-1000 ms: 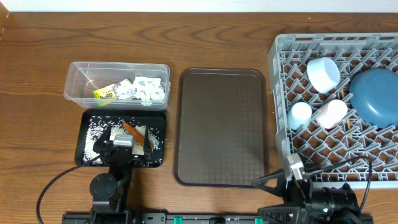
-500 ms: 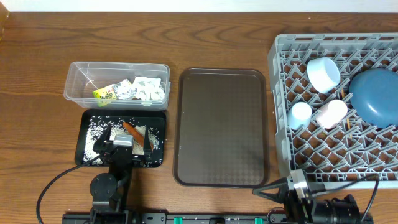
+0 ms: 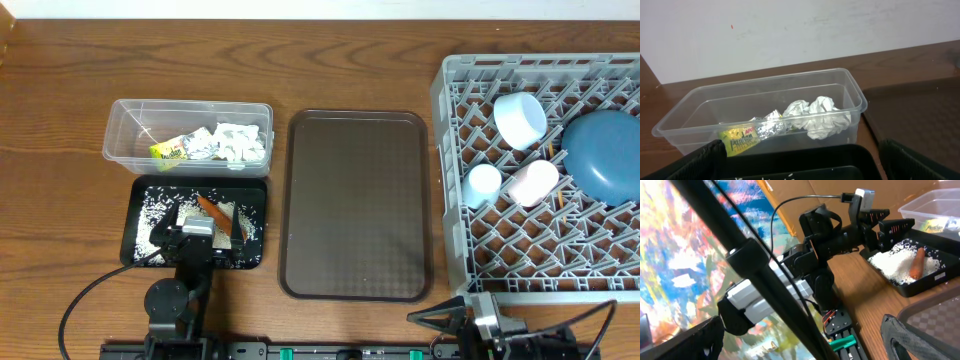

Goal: Sort waste into correct bins and load items into the dishwasher rack

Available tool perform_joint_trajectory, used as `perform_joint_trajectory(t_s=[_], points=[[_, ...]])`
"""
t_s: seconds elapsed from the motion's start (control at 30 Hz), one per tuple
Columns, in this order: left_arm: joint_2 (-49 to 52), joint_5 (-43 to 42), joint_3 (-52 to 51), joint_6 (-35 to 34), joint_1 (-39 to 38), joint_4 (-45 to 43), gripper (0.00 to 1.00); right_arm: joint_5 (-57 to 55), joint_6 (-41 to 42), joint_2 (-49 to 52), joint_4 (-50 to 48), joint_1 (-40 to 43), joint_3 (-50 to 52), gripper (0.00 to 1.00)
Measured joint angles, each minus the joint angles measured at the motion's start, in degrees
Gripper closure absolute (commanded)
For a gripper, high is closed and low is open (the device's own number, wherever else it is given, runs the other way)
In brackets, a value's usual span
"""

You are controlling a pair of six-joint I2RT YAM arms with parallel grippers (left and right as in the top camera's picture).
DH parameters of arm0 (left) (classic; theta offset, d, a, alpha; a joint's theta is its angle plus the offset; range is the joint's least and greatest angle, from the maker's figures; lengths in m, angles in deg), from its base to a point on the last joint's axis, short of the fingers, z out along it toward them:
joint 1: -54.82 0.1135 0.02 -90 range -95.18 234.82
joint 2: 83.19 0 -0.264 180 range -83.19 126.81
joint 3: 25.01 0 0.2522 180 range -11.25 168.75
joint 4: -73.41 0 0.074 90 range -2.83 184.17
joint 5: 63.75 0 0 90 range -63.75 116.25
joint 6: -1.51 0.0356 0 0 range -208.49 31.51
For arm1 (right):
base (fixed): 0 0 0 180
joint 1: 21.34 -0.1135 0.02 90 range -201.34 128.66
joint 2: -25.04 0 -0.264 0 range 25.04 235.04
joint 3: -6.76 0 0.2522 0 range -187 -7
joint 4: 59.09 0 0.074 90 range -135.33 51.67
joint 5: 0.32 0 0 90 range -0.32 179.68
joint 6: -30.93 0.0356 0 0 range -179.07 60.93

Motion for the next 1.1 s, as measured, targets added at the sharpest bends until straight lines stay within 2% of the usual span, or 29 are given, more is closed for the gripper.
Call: perform_joint_trajectory(t_s=[0.3,0.47,0.6,0.87,0.97,1.1], points=[[0.0,0.0,0.0,0.0,0.0,0.0,0.0,-0.02,-0.31,-2.56,0.04,0.0,0.02,0.01],[0.0,0.0,0.0,0.0,0.0,0.0,0.0,-0.02,-7.45,-2.56,0.07,0.0,0.02,0.01],[0.0,0.0,0.0,0.0,0.0,0.0,0.0,-0.02,-18.12,-2.56,0.04,0.0,0.02,0.01],[0.0,0.0,0.0,0.0,0.0,0.0,0.0,-0.04,-45.38,-2.58,1.07,0.0,0.02,0.01],[0.0,0.0,-0.02,-0.02,0.0,0.0,0.0,0.0,-57.35,-2.82,8.68,0.0,0.02,0.01],[0.0,0.02,0.0,-0.02,0.0,0.0,0.0,0.0,-73.05,-2.97,28.5,-0.07,0.02,0.01]])
